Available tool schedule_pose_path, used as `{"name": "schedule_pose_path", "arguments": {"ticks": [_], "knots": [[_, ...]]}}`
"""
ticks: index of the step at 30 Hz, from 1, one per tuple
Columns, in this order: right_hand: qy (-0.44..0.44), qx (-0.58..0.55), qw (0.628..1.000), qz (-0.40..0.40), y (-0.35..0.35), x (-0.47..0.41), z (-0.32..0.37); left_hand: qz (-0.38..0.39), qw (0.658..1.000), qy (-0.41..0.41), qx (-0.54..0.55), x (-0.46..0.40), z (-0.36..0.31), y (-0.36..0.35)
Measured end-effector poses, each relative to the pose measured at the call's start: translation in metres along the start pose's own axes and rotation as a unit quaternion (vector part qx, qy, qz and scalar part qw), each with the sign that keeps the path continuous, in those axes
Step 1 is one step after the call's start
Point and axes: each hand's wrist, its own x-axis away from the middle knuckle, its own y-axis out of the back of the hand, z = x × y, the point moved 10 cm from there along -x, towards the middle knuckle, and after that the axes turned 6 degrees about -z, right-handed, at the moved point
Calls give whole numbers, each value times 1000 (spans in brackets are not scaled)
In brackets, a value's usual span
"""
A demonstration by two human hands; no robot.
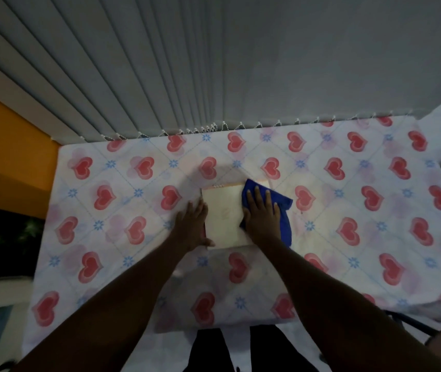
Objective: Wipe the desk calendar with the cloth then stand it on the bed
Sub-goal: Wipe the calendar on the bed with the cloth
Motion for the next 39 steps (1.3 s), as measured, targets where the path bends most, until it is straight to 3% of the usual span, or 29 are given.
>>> {"name": "schedule_pose_path", "arguments": {"ticks": [3,9,13,18,22,29,35,39], "knots": [[-1,2,1000,7,6,-16,-2,-3,1000,0,4,-1,2,-1],[70,35,997,9,-20,53,1,0,1000,2,29,-1,2,-2],[113,38,993,21,-14,19,17,0,999,-1,33,2,1,-1],[76,12,997,11,-11,9,26,-9,998,-5,55,3,2,0],[119,6,993,27,-34,55,41,-11,999,-4,50,5,3,1],[133,16,991,32,-22,2,62,-26,998,-13,49,4,3,2],[169,4,985,44,-43,55,59,-37,997,-3,68,3,7,-1],[194,29,980,41,-36,23,76,-41,995,2,86,3,8,-4]]}}
